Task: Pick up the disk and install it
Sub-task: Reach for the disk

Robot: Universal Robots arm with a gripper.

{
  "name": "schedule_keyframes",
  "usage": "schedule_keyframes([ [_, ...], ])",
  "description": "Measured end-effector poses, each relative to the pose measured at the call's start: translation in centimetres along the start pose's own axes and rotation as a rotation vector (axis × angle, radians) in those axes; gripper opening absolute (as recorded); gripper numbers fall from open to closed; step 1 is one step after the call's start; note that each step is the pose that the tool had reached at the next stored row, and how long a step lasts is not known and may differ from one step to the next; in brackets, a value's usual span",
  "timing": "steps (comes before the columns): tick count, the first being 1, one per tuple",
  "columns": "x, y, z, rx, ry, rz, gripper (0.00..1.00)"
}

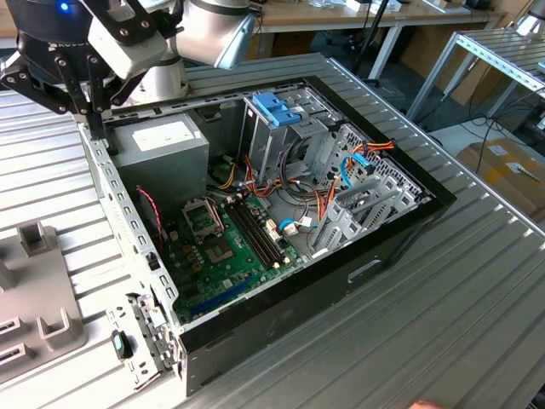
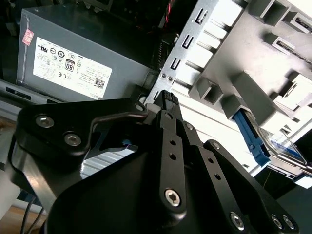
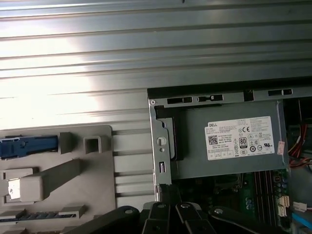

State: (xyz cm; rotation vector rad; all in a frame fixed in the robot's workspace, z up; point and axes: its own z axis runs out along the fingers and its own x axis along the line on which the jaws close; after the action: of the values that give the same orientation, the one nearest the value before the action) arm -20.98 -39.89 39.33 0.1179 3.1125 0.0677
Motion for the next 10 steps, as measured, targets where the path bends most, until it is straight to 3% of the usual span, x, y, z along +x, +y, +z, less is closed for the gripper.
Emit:
schedule_keyframes([
  [5, 0.51, -0.04, -0.02, 0.0, 0.0, 0.0, 0.11],
  [10, 0.56, -0.04, -0.02, 0.0, 0.0, 0.0, 0.11],
])
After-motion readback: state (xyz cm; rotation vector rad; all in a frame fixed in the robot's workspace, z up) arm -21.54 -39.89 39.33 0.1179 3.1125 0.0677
